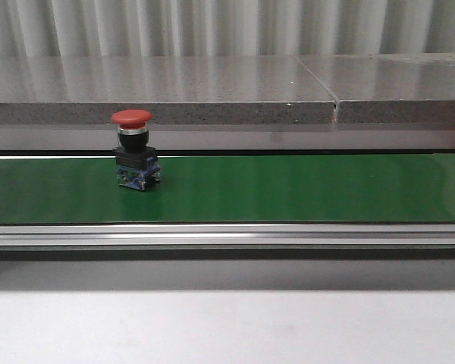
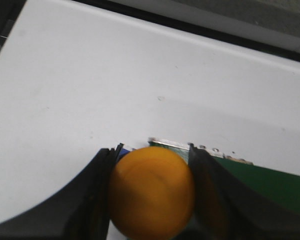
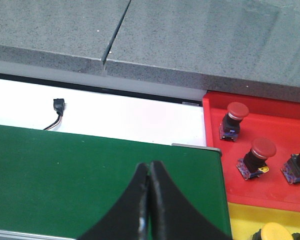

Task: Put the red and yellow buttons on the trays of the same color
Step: 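Grasp the last yellow button on the table with the left gripper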

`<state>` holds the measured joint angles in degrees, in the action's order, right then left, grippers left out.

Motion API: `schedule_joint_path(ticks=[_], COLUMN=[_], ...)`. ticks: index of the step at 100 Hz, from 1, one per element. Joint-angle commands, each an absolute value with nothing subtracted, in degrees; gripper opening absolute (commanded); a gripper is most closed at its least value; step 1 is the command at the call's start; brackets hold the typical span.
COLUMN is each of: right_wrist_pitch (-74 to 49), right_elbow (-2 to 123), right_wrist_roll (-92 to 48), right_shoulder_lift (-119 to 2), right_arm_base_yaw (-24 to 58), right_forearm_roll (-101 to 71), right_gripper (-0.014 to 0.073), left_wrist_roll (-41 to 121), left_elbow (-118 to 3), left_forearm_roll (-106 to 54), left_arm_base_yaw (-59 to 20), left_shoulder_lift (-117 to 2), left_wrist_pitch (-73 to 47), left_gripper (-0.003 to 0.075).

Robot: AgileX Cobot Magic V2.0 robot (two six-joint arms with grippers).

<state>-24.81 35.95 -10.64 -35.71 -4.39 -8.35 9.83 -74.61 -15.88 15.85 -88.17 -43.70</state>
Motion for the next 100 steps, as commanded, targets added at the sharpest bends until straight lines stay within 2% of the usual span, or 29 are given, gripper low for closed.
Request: schedule_joint_path(ticks=[1,41,100], right_wrist_pitch=[-20.5,-20.5,-20.5], right_elbow=[37.4,37.4,37.4], right_wrist_roll=[-10.9,-10.9,-10.9], right_shoulder_lift=[-35.5,-35.5,-35.5], right_arm_base_yaw=[-4.4,-4.4,-4.4], right_forearm_roll=[-8.6,-8.6,-8.6], right_gripper=[-0.0068,-0.0068,-0.0068], left_wrist_roll=[10.2,10.2,10.2], left_elbow=[-72.9,-62.4,-60.2], left_forearm_roll=[-16.7,-17.2,-17.6], left_arm_base_yaw=[14.0,5.7,5.5], left_shoulder_lift=[-83.7,-81.9,-85.1], left_wrist_pitch=[-40.1,-34.0,-34.6], left_gripper=[-0.0020,-0.0020,-0.0003])
